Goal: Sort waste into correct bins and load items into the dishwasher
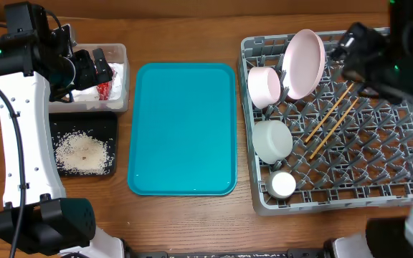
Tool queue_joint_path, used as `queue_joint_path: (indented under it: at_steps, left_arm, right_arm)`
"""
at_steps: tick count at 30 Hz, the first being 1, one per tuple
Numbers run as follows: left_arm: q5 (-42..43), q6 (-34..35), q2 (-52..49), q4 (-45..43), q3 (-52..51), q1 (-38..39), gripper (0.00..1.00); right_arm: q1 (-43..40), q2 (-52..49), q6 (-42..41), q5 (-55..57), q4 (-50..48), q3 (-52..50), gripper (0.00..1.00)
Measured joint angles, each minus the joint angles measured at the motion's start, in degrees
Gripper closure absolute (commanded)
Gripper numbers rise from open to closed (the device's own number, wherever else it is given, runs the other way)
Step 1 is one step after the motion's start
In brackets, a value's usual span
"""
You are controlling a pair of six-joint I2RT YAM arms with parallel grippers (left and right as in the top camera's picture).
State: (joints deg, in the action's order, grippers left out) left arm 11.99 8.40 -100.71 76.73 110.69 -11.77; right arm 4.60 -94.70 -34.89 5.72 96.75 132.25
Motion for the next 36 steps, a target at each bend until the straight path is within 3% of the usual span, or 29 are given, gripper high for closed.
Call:
queue_joint_path:
  at_steps: [14,18,20,24,30,34,36]
  left_arm:
    - [0.00,0.00,0.00,0.02,0.00,0.00,0.00]
    - [0.00,0.00,0.00,0.02,0.00,0.00,0.00]
    - [0.02,0.00,0.00,0.04,0.00,0.00,0.00]
    - [0.00,0.00,0.00,0.04,0.04,0.00,0.00]
    - [0.04,0.00,0.00,0.02,0.09,0.00,0.00]
    - [0.00,0.00,0.00,0.07,0.09,0.00,0.00]
    - [0.00,0.00,0.09,-0.22,0.11,0.00,0.00]
  right_arm:
    - [0.04,7.58,6.43,8.83,0.09,0.28,0.00]
    - [0.04,13.51,6.51,9.77,-10.75,-3.87,0.00]
    - [0.04,18.97,6.47,9.75,-19.08,-11.82,0.00]
    - [-0.17,35.63,10.08,8.33,-45.75,-41.90,0.00]
    - [-3.54,57.55,13.09,0.00,-77.70,-85.94,0.00]
    - [-3.82,77.15,14.03,-2.93,-90.92,-113.13,0.00]
    - [-3.80,81.15,14.49,-3.23,-94.97,-118.57,0.00]
